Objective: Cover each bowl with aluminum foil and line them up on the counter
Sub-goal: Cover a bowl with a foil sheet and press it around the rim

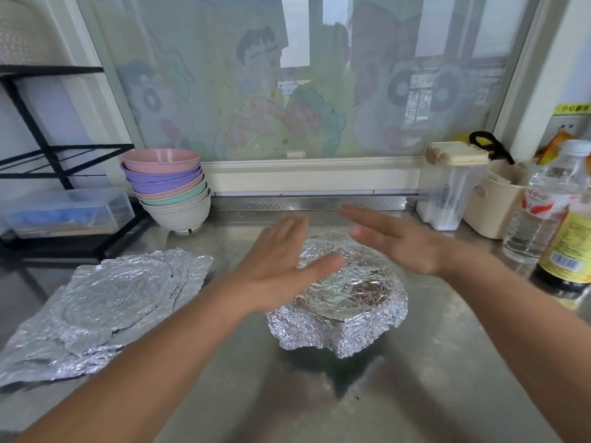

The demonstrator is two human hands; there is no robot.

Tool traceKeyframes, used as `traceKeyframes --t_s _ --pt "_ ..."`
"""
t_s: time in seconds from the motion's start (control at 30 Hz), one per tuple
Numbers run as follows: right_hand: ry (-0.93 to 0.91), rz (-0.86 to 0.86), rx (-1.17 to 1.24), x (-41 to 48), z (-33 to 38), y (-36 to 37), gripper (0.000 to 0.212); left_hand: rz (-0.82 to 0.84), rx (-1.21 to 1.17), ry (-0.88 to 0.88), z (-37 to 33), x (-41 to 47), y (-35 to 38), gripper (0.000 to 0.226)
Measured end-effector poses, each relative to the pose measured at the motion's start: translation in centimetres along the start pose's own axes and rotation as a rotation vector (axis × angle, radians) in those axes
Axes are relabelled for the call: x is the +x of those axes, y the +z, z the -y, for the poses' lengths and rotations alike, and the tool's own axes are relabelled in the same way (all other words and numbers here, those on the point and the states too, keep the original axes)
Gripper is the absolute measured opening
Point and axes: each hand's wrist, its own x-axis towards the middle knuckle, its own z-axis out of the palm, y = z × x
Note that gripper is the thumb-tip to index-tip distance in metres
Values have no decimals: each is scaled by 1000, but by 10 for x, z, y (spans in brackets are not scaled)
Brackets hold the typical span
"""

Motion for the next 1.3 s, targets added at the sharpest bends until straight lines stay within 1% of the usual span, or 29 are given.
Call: traceKeyframes --t_s 0.03,0.1,0.2,0.27,0.4,0.5,0.57,0.63,0.67,0.7,0.73,0.77,0.8,0.83,0.9,0.97,1.03,1.1,1.2,1.3 --pt "-14 12 -62 13 3 9 56 -23 116 0 -12 2 8 118" --pt "-20 47 -137 33 3 26 53 -23 235 -22 -28 3 29 123" --pt "10 59 -209 48 -10 41 50 -17 263 -72 -20 4 46 131" --pt "29 22 -223 49 -14 43 49 -42 284 -51 -14 2 47 133" --pt "87 -35 -156 41 -9 43 44 -2 318 29 -4 2 43 131" --pt "141 -132 -43 33 -15 45 41 62 339 103 9 2 33 130" --pt "170 -197 10 27 -17 48 41 76 354 133 17 0 27 130" --pt "216 -227 -1 21 -16 49 41 58 280 124 24 -6 23 129" --pt "209 -237 -54 18 -13 46 40 21 164 88 25 -12 21 129" --pt "176 -255 -127 17 -12 43 39 -48 -5 13 23 -17 22 128" --pt "128 -277 -176 19 -12 39 37 -138 -183 -80 18 -22 23 123" --pt "82 -270 -180 21 -11 37 38 -228 -322 -172 10 -24 27 112" --pt "27 -228 -138 23 -9 35 43 -294 -391 -259 -2 -25 31 100" --pt "-16 -160 -74 27 -7 37 45 -325 -415 -322 -14 -23 37 91" --pt "-17 -64 -5 34 -8 46 46 -355 -471 -361 -32 -17 52 83" --pt "39 -103 59 41 -17 53 44 -408 -493 -371 -36 -9 61 78" --pt "85 -165 204 42 -26 54 40 -473 -447 -363 -27 -4 65 70" --pt "153 -228 358 37 -31 57 40 -498 -436 -312 -16 -2 67 61" --pt "292 -345 649 29 -36 69 44 -513 -525 -243 -3 3 66 50" --pt "421 -401 964 22 -32 78 47 -562 -670 -224 2 8 69 43"
